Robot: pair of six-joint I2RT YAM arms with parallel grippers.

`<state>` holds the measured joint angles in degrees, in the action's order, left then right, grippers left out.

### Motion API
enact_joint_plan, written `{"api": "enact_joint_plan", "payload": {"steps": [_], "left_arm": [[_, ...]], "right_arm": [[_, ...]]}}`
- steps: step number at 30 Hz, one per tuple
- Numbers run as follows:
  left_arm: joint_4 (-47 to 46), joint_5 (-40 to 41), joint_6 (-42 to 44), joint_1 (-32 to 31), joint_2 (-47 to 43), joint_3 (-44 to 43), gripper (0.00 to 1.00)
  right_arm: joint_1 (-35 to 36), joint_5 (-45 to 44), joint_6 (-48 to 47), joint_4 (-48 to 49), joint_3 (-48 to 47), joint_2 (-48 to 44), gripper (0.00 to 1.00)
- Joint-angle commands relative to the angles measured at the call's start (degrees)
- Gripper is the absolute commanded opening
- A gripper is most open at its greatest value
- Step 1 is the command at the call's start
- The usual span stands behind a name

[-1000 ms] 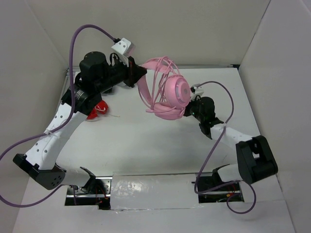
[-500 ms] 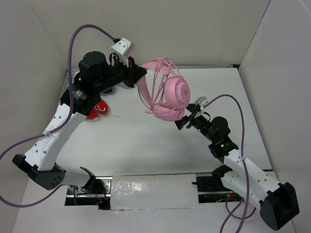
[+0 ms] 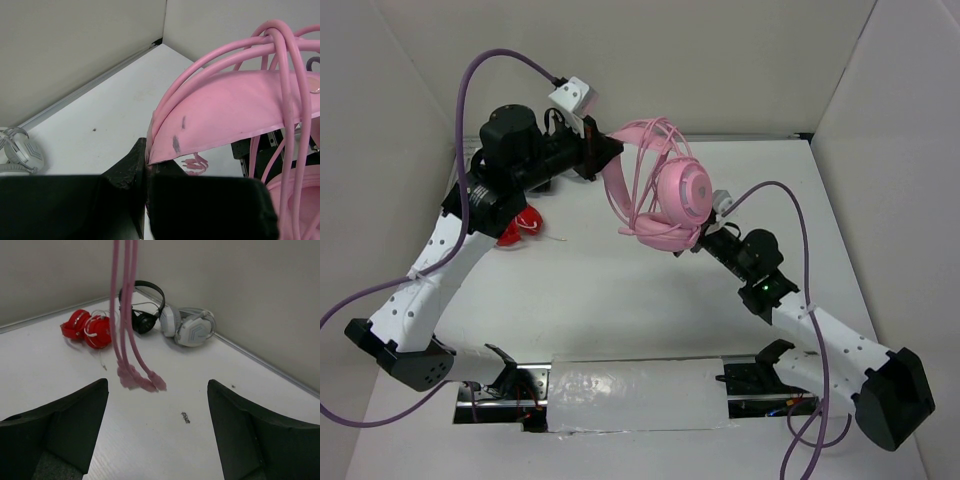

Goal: Wrap the headphones

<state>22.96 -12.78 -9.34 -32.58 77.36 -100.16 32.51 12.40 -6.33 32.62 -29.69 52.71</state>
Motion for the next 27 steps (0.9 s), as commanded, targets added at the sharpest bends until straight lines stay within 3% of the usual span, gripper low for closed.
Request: {"api": "enact_joint_plan", "payload": {"steps": [1,8,11,15,23,24,27], "left_arm": [[-5.6,-1.9,-4.2,-0.5,-1.4,-4.8,0.0],[-5.3,-2.3,-4.5,-0.7,-1.9,-5.4,0.0],[-5.1,-2.6,-4.6,-0.9,-2.7,-5.5,0.0],[-4.9,-2.3,-4.9,-1.3,-3.1,-5.4,0.0],[-5.0,-2.6,-4.6,-2.1,-3.6,-5.8,0.0],[-4.9,-2.3,-4.7,-2.2,-3.7,-5.8,0.0],[-5.2,0.8,-5.4,-2.3,-3.4,-5.7,0.0]], "right_arm": [[1.7,2.4,-1.2,6.6,-3.9,1.8,0.86],[2.9,2.9,0.1,9.4,-6.9,5.6,0.83],[3.0,0.6,0.5,10.4,-8.3,8.4,0.67],[2.9,1.3,1.9,15.1,-8.4,11.0,0.6],[3.0,1.9,3.0,17.1,-9.4,12.0,0.6],[3.0,2.3,3.0,17.3,-9.2,11.7,0.56],[2.9,3.7,2.8,15.6,-8.5,10.8,0.26]]}}
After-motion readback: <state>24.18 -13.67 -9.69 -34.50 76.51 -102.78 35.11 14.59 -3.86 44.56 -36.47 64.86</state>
